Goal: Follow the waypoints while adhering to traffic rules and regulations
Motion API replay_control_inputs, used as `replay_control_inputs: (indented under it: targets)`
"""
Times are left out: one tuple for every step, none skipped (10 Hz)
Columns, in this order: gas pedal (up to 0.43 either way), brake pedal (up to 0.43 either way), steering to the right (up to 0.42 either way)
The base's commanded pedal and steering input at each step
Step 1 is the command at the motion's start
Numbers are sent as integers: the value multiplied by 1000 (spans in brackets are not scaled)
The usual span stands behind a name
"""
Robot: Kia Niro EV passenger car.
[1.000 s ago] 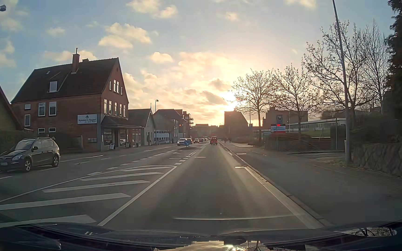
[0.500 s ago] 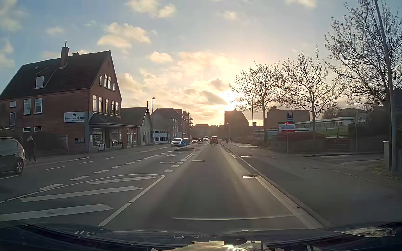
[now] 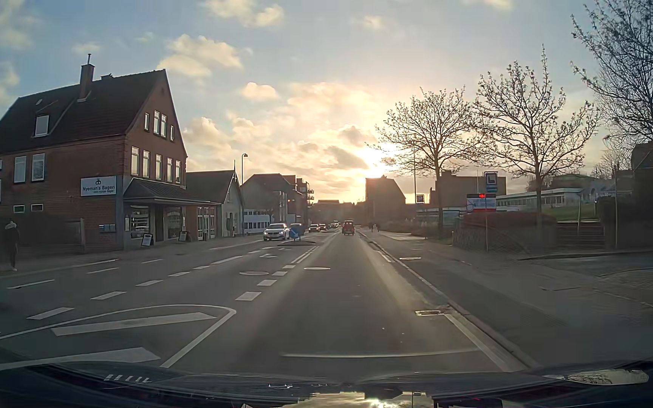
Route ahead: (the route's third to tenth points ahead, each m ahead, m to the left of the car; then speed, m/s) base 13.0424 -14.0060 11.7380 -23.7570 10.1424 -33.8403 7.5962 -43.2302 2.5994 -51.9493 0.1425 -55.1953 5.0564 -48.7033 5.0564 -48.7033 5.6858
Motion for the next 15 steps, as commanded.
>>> replay_control_inputs:
  targets:
    - [0, 232, 0]
    - [0, 232, 1]
    - [0, 232, 1]
    - [0, 238, 4]
    - [0, 238, 4]
    - [0, 238, 8]
    - [0, 238, 20]
    - [0, 238, 37]
    - [0, 238, 58]
    - [0, 238, 90]
    - [0, 238, 120]
    - [0, 232, 173]
    - [0, 195, 227]
    - [0, 177, 275]
    - [0, 159, 322]
